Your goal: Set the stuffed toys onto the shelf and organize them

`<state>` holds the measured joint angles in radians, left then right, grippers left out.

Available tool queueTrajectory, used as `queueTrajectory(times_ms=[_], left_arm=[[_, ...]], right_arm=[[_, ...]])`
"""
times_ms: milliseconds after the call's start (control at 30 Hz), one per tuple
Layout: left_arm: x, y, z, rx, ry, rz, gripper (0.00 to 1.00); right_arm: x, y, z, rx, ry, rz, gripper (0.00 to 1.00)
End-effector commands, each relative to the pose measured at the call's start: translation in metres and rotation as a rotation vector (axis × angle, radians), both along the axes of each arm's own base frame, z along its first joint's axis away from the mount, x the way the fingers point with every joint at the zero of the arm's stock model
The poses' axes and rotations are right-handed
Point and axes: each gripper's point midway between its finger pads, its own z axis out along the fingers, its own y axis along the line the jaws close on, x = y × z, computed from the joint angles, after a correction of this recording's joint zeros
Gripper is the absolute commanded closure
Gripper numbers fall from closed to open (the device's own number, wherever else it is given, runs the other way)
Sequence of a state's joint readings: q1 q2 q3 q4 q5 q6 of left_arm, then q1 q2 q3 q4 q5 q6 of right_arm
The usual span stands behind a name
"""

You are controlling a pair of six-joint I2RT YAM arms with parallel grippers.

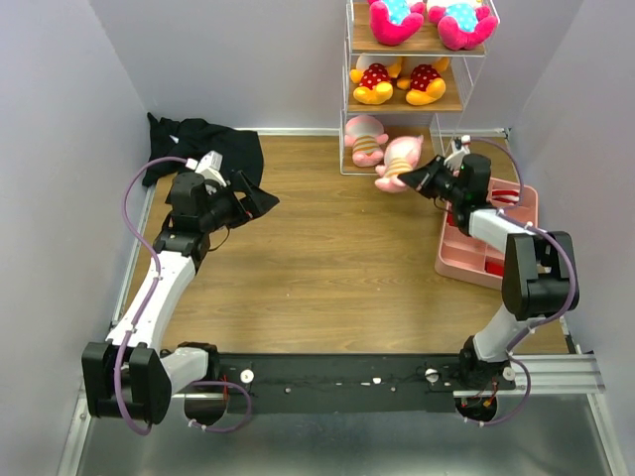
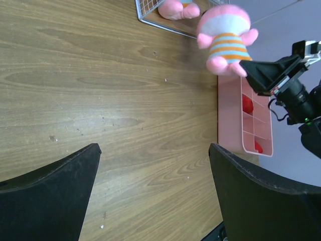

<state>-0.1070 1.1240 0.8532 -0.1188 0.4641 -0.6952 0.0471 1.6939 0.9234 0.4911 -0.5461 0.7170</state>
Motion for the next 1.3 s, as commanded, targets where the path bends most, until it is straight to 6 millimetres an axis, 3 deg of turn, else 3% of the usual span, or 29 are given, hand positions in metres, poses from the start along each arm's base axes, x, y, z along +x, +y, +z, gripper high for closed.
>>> queueTrajectory(times_ms=[0,233,267,367,433,467,600,667,967,1133,1200,1267], left_arm=[[-0.001,0.002,0.018,0.013,-0.052,0.003,0.01],[-0.003,-0.001,0.022,-0.004,-0.065,-0.007,0.01],[-0.003,-0.001,0.022,-0.007,-0.062,-0.007,0.01],[-0.004,-0.002,0.023,-0.013,-0.064,-0.014,0.01],[-0.004,-0.003,0.022,-0.015,-0.062,-0.018,0.01],[-0.004,-0.003,0.022,-0.017,-0.063,-0.017,0.01],[-0.004,-0.003,0.022,-0.013,-0.063,-0.017,0.01],[-0.004,-0.003,0.022,-0.013,-0.063,-0.017,0.01],[-0.004,-0.002,0.023,-0.013,-0.067,-0.015,0.01],[-0.004,-0.002,0.023,-0.015,-0.068,-0.015,0.01],[-0.004,-0.003,0.024,-0.016,-0.071,-0.018,0.01],[-0.004,-0.002,0.024,-0.015,-0.073,-0.013,0.01]], right_arm=[[0.020,-0.008,0.022,-0.062,-0.059,0.024,0.99],[0.055,-0.013,0.012,-0.023,-0.032,0.025,0.99],[0.061,-0.024,0.010,-0.022,-0.026,-0.001,0.99],[0.080,-0.025,0.008,-0.022,-0.023,-0.002,0.97],[0.089,-0.025,-0.010,-0.027,0.018,0.007,0.97],[0.098,-0.026,-0.001,-0.035,-0.004,0.008,0.97],[0.110,-0.034,-0.012,-0.056,0.025,-0.018,0.96],[0.114,-0.035,-0.020,-0.062,0.043,-0.013,0.95],[0.107,-0.037,0.006,-0.093,-0.032,0.019,0.99],[0.108,-0.049,0.005,-0.147,-0.018,-0.015,0.99],[0.110,-0.050,0.002,-0.154,-0.003,-0.014,0.92],[0.111,-0.053,-0.005,-0.162,0.015,-0.020,0.78]])
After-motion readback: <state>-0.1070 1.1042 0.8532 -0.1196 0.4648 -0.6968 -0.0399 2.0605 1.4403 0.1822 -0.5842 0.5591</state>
